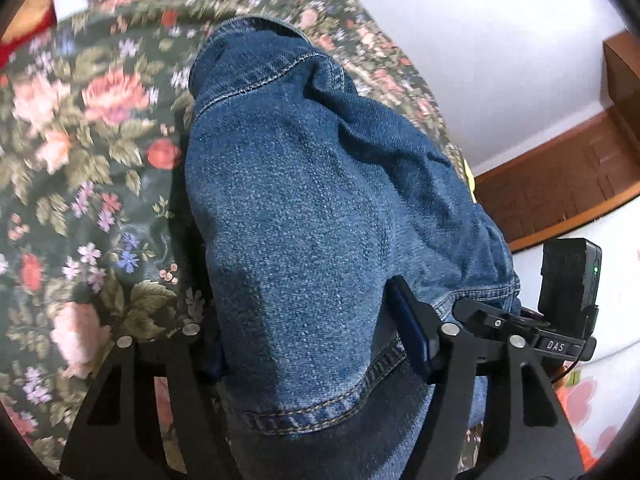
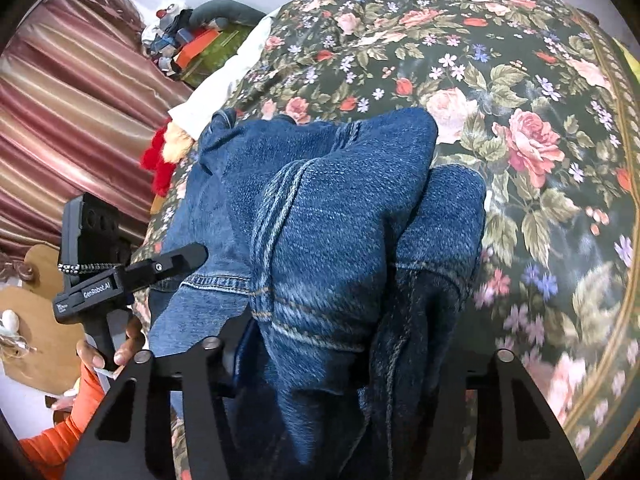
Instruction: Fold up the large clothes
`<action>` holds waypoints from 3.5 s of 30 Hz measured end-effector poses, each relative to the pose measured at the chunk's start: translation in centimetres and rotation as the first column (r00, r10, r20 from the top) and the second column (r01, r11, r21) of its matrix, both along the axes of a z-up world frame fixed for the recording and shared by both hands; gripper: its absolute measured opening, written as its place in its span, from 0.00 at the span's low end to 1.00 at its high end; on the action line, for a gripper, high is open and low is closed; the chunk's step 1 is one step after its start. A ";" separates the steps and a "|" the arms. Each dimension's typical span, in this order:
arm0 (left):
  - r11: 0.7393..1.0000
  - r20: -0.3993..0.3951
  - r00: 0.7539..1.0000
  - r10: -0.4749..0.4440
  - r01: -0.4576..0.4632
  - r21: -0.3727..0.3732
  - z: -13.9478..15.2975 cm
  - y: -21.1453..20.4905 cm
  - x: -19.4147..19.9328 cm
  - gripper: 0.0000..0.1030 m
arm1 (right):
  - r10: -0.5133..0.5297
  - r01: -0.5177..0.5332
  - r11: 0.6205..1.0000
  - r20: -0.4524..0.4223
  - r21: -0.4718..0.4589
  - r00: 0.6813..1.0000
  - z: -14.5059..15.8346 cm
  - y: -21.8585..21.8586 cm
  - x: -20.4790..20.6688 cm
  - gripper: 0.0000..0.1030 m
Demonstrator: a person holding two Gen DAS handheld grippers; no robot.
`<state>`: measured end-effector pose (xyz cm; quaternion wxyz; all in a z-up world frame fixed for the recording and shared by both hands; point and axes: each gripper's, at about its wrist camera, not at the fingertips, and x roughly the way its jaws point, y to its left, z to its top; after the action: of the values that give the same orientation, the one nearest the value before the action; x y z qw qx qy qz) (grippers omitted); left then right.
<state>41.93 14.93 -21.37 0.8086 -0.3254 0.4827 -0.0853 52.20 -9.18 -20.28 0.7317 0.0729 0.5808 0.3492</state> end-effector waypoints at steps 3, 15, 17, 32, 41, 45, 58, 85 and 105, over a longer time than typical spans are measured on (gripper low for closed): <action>0.999 0.036 0.999 -0.016 0.015 0.039 2.2 -0.5 -0.6 0.61 | -0.011 0.011 1.000 -0.006 0.020 1.000 1.3 -0.3 -0.8 0.45; 0.997 0.178 0.983 -0.038 0.024 0.077 10.4 2.2 -4.2 0.52 | -0.018 0.005 0.996 0.149 0.090 0.989 10.8 0.3 -4.7 0.37; 0.997 0.194 0.980 -0.035 0.020 0.081 10.7 2.5 -5.4 0.52 | -0.014 -0.001 0.996 0.161 0.091 0.987 11.6 0.8 -5.3 0.37; 0.994 0.020 0.995 0.094 -0.095 0.044 1.8 10.9 -7.3 0.52 | 0.079 -0.080 0.996 0.018 0.027 0.997 3.4 10.1 -5.0 0.36; 0.990 -0.008 0.993 0.120 -0.119 0.073 -1.8 13.5 -7.0 0.52 | 0.101 -0.100 0.993 0.013 -0.056 0.995 -0.8 13.4 -3.9 0.39; 0.987 0.003 0.994 0.106 -0.105 0.121 -2.1 13.2 -6.6 0.53 | 0.117 -0.112 0.987 0.037 -0.117 0.992 -2.2 13.9 -3.5 0.51; 0.882 0.037 0.995 0.087 -0.094 0.462 2.6 10.1 -9.8 0.53 | 0.126 -0.079 0.965 0.176 -0.250 0.976 2.5 9.9 -5.4 0.72; 0.788 0.058 0.996 -0.062 0.013 0.616 3.6 3.4 -13.4 0.59 | 0.240 -0.137 0.936 0.305 -0.323 0.922 2.8 7.2 -11.0 0.73; 0.821 0.009 0.995 0.098 -0.086 0.565 -1.0 12.0 1.0 0.87 | 0.072 -0.017 0.977 0.254 -0.212 0.965 -1.6 9.9 -0.8 0.88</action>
<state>42.90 26.91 -22.35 0.8667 -0.0958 0.4784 0.1036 51.42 0.67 -21.86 0.7971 -0.0637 0.5145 0.3095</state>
